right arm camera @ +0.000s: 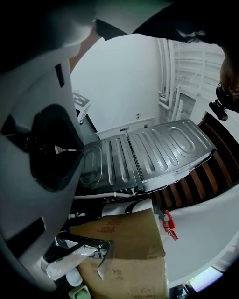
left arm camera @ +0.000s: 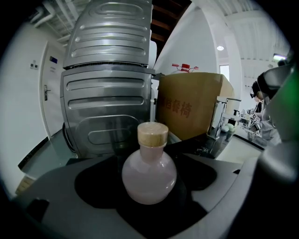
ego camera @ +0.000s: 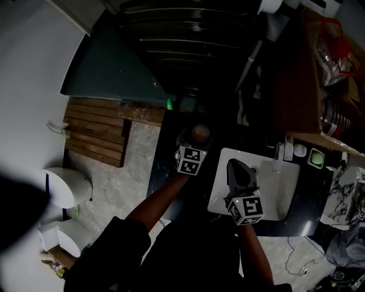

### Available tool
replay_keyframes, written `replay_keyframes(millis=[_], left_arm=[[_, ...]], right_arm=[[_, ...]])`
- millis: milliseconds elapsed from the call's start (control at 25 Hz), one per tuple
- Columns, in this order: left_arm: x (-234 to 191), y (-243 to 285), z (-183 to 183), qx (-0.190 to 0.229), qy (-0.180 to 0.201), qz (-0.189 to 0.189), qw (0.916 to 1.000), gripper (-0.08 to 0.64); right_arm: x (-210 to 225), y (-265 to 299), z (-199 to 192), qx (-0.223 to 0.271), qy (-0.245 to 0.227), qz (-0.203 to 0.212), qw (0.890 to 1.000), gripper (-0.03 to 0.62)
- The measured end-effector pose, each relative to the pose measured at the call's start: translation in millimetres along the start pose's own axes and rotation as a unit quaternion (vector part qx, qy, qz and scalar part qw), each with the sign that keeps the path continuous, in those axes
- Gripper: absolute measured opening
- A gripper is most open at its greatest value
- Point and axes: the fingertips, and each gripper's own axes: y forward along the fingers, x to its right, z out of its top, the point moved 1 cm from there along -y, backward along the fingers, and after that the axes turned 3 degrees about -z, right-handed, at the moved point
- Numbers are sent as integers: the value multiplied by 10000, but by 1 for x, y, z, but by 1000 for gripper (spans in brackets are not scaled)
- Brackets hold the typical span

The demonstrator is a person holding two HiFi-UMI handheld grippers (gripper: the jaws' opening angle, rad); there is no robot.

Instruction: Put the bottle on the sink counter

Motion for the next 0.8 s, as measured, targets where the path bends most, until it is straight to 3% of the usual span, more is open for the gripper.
replay_keyframes(millis=[440,800], left_arm=[[14,-71,32,605,-222,-174,9978,390],[34,-143,35,977,-501,-375,9933,390]], right_arm=[[-21,-35,10,326,-105,-278,9990,40],[-48,-69,14,557,-223,-439,9972,40]])
